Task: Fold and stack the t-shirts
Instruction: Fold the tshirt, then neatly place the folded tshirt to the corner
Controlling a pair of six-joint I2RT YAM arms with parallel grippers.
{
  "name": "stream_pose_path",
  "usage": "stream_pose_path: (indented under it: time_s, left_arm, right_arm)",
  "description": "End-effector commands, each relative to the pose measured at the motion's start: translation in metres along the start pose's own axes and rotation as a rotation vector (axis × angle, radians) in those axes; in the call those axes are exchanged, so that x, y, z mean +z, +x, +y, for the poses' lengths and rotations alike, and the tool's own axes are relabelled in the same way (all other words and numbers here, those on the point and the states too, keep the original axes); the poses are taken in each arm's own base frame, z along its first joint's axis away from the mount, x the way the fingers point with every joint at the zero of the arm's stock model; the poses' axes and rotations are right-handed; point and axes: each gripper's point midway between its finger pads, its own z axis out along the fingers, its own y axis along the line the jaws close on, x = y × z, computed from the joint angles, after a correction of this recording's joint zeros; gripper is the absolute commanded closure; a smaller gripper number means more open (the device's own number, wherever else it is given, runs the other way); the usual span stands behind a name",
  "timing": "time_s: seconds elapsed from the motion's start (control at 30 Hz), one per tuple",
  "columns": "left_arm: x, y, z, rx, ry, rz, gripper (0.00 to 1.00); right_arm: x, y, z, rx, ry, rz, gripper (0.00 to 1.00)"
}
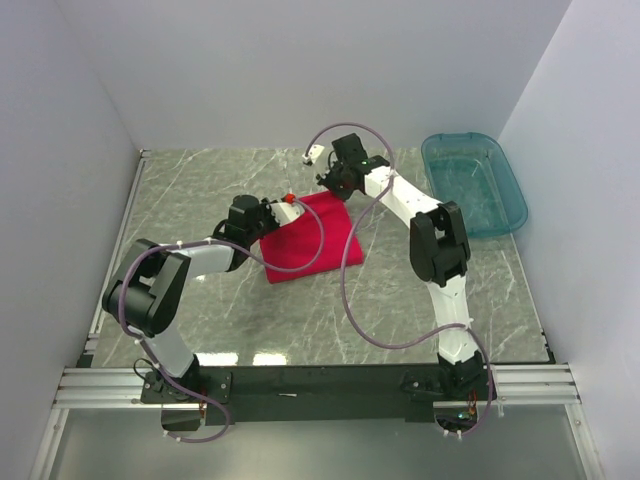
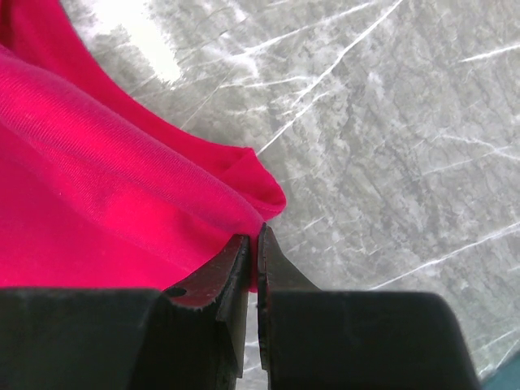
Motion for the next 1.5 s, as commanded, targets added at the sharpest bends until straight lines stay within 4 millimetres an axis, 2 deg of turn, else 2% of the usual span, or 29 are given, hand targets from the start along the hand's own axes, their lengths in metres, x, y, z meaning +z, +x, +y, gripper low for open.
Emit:
stream_pose_path:
  time_s: [0.0, 0.3, 0.37, 0.5, 0.57, 0.6, 0.63, 0.67, 0.7, 0.73, 0.8, 0.83, 0.87, 0.93, 0.97, 1.0, 1.03, 1.07, 1.1, 1.13, 1.17, 1.2, 1.23, 1.27, 1.3, 1.37, 1.4, 1.47]
  left_arm:
    - [0.002, -0.002, 0.013, -0.018, -0.036, 0.017, 1.0]
    - [0.005, 0.003, 0.01, -0.03, -0.025, 0.035, 0.99]
    - [0.004, 0.001, 0.011, -0.036, -0.028, 0.032, 1.0]
    - [0.001, 0.01, 0.017, -0.046, -0.063, 0.083, 0.99]
    - [0.001, 0.013, 0.02, -0.067, -0.081, 0.102, 0.97]
    - [0.001, 0.015, 0.02, -0.078, -0.093, 0.114, 0.89]
    - [0.0, 0.017, 0.028, -0.095, -0.135, 0.126, 0.77]
    - [-0.001, 0.014, 0.034, -0.125, -0.163, 0.122, 0.5]
    - [-0.002, 0.01, 0.041, -0.143, -0.192, 0.118, 0.41]
    - [-0.009, 0.005, 0.058, -0.17, -0.262, 0.123, 0.33]
    - [-0.019, -0.024, 0.099, -0.296, -0.349, 0.082, 0.31]
    - [-0.025, -0.031, 0.113, -0.301, -0.381, 0.08, 0.31]
    - [-0.032, -0.037, 0.126, -0.386, -0.431, 0.07, 0.27]
    - [-0.052, -0.048, 0.15, -0.502, -0.502, 0.055, 0.23]
    - [-0.058, -0.048, 0.157, -0.638, -0.495, 0.056, 0.2]
    - [-0.067, -0.055, 0.16, -0.71, -0.465, 0.035, 0.19]
    - [-0.071, -0.052, 0.162, -0.789, -0.422, 0.02, 0.19]
    - [-0.07, -0.057, 0.154, -0.912, -0.355, -0.017, 0.19]
    - [-0.068, -0.071, 0.125, -0.963, -0.157, -0.053, 0.2]
    - [-0.066, -0.076, 0.111, -1.004, -0.07, -0.08, 0.21]
    - [-0.062, -0.072, 0.09, -1.076, 0.008, -0.086, 0.26]
    - [-0.059, -0.086, 0.074, -1.104, 0.125, -0.139, 0.28]
    - [-0.047, -0.077, 0.057, -1.153, 0.181, -0.106, 0.32]
    - [-0.04, -0.077, 0.047, -1.219, 0.227, -0.09, 0.44]
    - [-0.024, -0.062, 0.029, -1.261, 0.274, -0.024, 0.49]
    - [-0.008, -0.056, 0.024, -1.315, 0.285, 0.01, 0.59]
    - [0.004, -0.041, 0.014, -1.337, 0.288, 0.054, 0.61]
    - [0.014, -0.032, 0.012, -1.358, 0.277, 0.086, 0.64]
  right_arm:
    - [-0.002, -0.016, -0.016, 0.005, 0.046, -0.031, 1.0]
    - [0.004, -0.018, -0.02, 0.01, 0.057, -0.035, 1.0]
    - [0.006, -0.018, -0.02, 0.015, 0.057, -0.035, 1.0]
    - [0.013, -0.02, -0.024, 0.035, 0.072, -0.037, 1.0]
    - [0.014, -0.023, -0.032, 0.054, 0.114, -0.046, 0.92]
    - [0.015, -0.023, -0.035, 0.071, 0.139, -0.046, 0.79]
    - [0.016, -0.024, -0.039, 0.115, 0.165, -0.052, 0.68]
    - [0.013, -0.027, -0.054, 0.145, 0.251, -0.058, 0.46]
    - [0.01, -0.027, -0.06, 0.172, 0.296, -0.061, 0.4]
    - [0.007, -0.029, -0.064, 0.219, 0.327, -0.073, 0.36]
    - [-0.011, -0.032, -0.076, 0.263, 0.394, -0.1, 0.29]
    - [-0.016, -0.032, -0.076, 0.271, 0.391, -0.104, 0.29]
    - [-0.022, -0.032, -0.074, 0.278, 0.377, -0.112, 0.29]
    - [-0.04, -0.036, -0.058, 0.276, 0.249, -0.153, 0.29]
    - [-0.045, -0.025, -0.036, 0.258, 0.125, -0.12, 0.3]
    - [-0.06, -0.039, 0.008, 0.17, -0.14, -0.213, 0.32]
    - [-0.07, -0.033, 0.026, 0.15, -0.25, -0.227, 0.37]
    - [-0.08, -0.023, 0.056, 0.146, -0.385, -0.214, 0.38]
    - [-0.091, -0.018, 0.084, 0.11, -0.518, -0.24, 0.39]
    - [-0.095, -0.011, 0.102, 0.114, -0.584, -0.225, 0.47]
    - [-0.098, -0.006, 0.122, 0.127, -0.642, -0.196, 0.52]
    - [-0.095, 0.004, 0.136, 0.156, -0.685, -0.159, 0.56]
    - [-0.095, 0.007, 0.146, 0.173, -0.714, -0.142, 0.66]
    - [-0.09, 0.006, 0.157, 0.182, -0.725, -0.132, 0.72]
    - [-0.086, 0.014, 0.164, 0.244, -0.736, -0.092, 0.75]
    - [-0.075, 0.013, 0.162, 0.275, -0.706, -0.098, 0.79]
    - [-0.068, 0.019, 0.163, 0.337, -0.689, -0.062, 0.78]
    - [-0.056, 0.026, 0.153, 0.347, -0.617, -0.026, 0.78]
